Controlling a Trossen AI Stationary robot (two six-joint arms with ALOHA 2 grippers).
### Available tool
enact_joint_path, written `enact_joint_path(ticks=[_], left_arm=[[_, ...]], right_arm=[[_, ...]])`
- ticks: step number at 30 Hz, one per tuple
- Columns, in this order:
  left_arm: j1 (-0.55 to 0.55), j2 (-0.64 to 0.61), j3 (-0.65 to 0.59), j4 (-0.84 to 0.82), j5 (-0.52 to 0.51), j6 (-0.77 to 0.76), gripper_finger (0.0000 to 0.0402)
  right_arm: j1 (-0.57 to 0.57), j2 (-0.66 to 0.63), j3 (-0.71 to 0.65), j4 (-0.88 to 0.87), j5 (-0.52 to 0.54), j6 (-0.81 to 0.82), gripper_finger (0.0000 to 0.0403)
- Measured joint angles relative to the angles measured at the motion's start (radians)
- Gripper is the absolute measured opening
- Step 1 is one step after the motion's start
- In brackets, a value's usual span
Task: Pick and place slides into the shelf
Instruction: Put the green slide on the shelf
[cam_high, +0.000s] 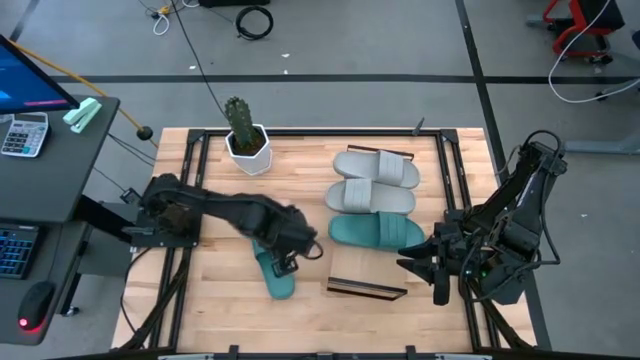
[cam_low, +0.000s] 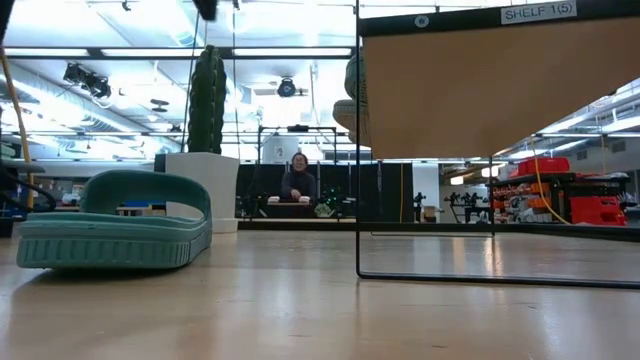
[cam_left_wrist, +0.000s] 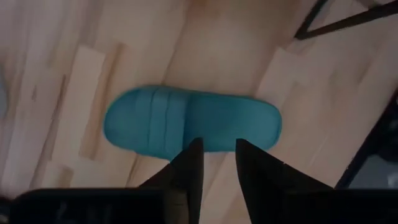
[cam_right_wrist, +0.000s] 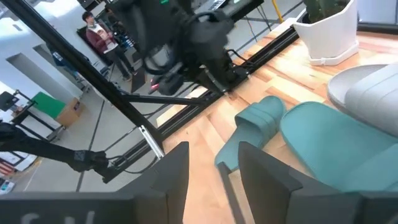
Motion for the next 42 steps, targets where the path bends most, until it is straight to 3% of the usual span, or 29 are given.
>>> enact_joint_path(ticks=[16,20,26,32,42], left_arm=[[-0.303,-0.014,-0.001,-0.039,-0.305,-0.63,0.0074],[-0.354,-0.014,-0.001,-0.039,-0.335,-0.732,0.0071],[-0.416,-0.014,-0.001,-0.039,-0.348,-0.883,0.0078],[-0.444,-0.014,-0.001,-0.039,-0.387,-0.905,0.0077],[-0.457,-0.016,-0.001,-0.034,-0.386,-0.922,0.0081]], right_arm=[[-0.068,0.0,0.0,-0.096,0.009,0.044,0.0146],[-0.104,0.0,0.0,-0.088,-0.075,0.08,0.0146],[-0.137,0.0,0.0,-0.031,-0.202,-0.049,0.0146],[-0.18,0.0,0.0,0.054,-0.366,-0.227,0.0146],[-0.218,0.0,0.0,0.116,-0.418,-0.318,0.0146]])
